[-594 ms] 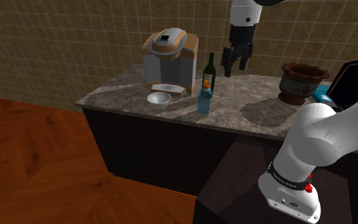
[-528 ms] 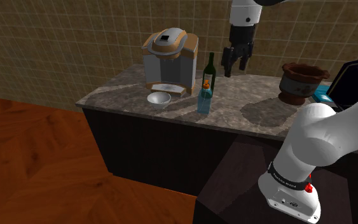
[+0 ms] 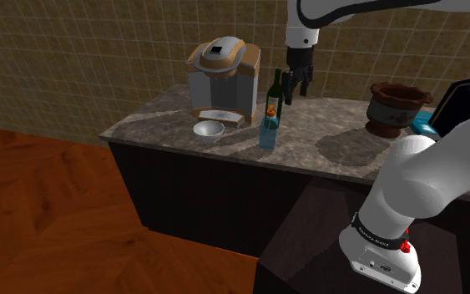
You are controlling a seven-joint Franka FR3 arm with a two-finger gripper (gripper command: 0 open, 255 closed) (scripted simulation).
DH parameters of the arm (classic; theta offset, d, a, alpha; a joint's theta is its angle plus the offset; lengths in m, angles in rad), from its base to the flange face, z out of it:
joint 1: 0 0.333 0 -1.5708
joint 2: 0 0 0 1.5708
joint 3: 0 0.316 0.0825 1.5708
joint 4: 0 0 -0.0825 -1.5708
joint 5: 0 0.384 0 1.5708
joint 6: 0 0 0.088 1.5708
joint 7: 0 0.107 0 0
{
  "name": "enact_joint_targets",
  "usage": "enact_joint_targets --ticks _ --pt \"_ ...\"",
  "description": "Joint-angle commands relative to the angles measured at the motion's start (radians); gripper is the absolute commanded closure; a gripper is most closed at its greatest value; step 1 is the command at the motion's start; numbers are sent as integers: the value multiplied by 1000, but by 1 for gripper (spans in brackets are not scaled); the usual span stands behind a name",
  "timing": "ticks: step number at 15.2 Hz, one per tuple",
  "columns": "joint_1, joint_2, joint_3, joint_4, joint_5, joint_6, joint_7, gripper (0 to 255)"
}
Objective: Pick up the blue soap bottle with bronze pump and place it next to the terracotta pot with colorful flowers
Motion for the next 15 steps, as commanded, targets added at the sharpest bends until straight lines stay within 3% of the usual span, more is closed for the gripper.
enact_joint_targets --ticks 1,7,15 --pt "5 84 -32 25 -8 49 -51 0" --pt "14 317 -110 130 -3 145 -206 0" --pt "1 657 -165 342 64 220 -415 0"
